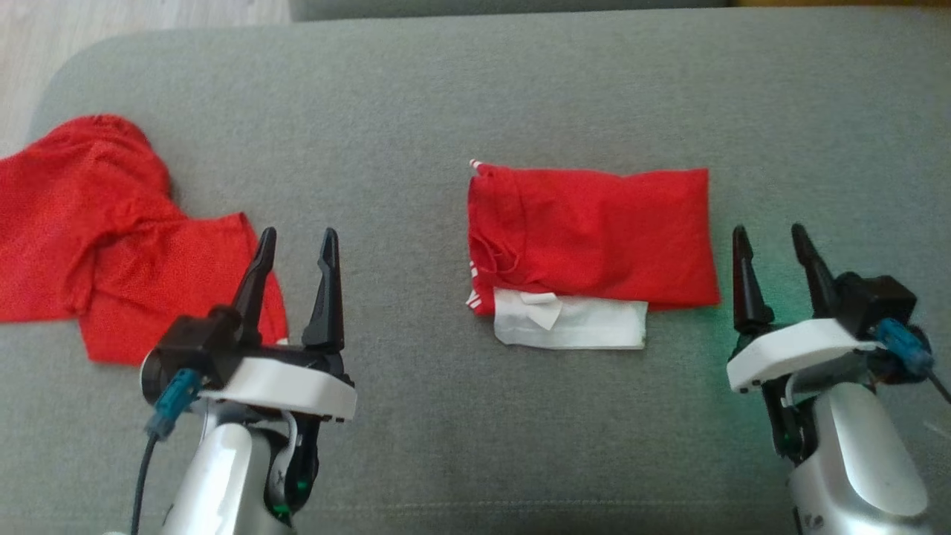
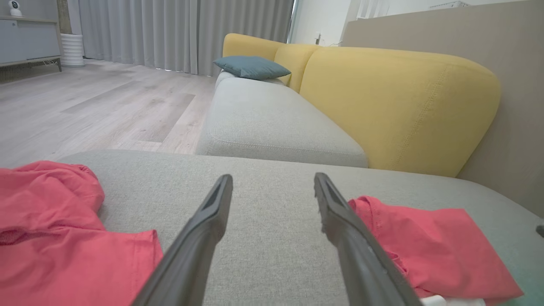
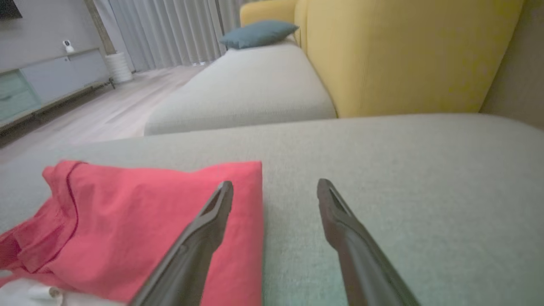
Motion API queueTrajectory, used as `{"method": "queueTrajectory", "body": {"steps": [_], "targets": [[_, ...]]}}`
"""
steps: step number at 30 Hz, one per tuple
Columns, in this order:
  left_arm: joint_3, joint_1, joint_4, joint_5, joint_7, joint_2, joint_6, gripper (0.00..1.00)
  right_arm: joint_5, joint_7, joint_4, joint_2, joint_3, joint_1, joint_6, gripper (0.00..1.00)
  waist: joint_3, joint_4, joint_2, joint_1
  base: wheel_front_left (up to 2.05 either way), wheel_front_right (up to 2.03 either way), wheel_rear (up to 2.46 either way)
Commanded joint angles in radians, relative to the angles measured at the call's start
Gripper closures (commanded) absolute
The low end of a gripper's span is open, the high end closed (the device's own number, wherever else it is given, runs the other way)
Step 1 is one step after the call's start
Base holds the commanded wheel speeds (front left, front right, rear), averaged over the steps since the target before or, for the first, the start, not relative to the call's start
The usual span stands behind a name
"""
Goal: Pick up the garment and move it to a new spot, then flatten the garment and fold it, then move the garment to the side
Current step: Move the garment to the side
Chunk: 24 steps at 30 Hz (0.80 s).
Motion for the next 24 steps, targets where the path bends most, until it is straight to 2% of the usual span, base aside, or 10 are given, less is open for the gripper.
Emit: {"method": "queueTrajectory", "body": {"steps": [1,10,13,20,21,22,24], "targets": [[0.021,-0.050,-0.032,-0.001,-0.012,0.007,-0.003,0.00,0.014,0.015,-0.008,0.004,0.024,-0.047,0.007,0.00,0.022,0.022,0.0000,0.0000,0.00,0.00,0.00],[0.003,-0.078,-0.029,0.001,-0.012,0.007,-0.007,0.00,0.084,0.089,0.151,0.004,-0.001,-0.141,0.007,0.00,0.091,0.082,0.0000,0.0000,0.00,0.00,0.00],[0.001,-0.087,-0.030,-0.001,-0.012,0.007,-0.005,0.00,0.039,0.098,0.218,0.004,-0.024,-0.175,0.007,0.00,0.108,0.098,0.0000,0.0000,0.00,0.00,0.00],[0.004,-0.096,-0.034,0.000,-0.012,0.007,-0.001,0.00,0.014,0.097,0.350,0.004,-0.043,-0.231,0.007,0.00,0.125,0.105,0.0000,0.0000,0.00,0.00,0.00],[0.006,-0.097,-0.034,0.001,-0.012,0.007,-0.001,0.00,0.019,0.091,0.362,0.004,-0.035,-0.238,0.007,0.56,0.125,0.101,0.0000,0.0000,0.00,0.00,0.00],[0.008,-0.098,-0.033,0.003,-0.012,0.007,-0.001,0.00,0.019,0.079,0.369,0.004,-0.026,-0.245,0.007,1.00,0.125,0.095,0.0000,0.0000,0.00,0.00,0.00],[0.012,-0.100,-0.033,0.006,-0.012,0.007,-0.001,0.00,-0.002,0.051,0.373,0.004,-0.018,-0.257,0.007,1.00,0.122,0.081,0.0000,0.0000,0.00,0.00,0.00]]}}
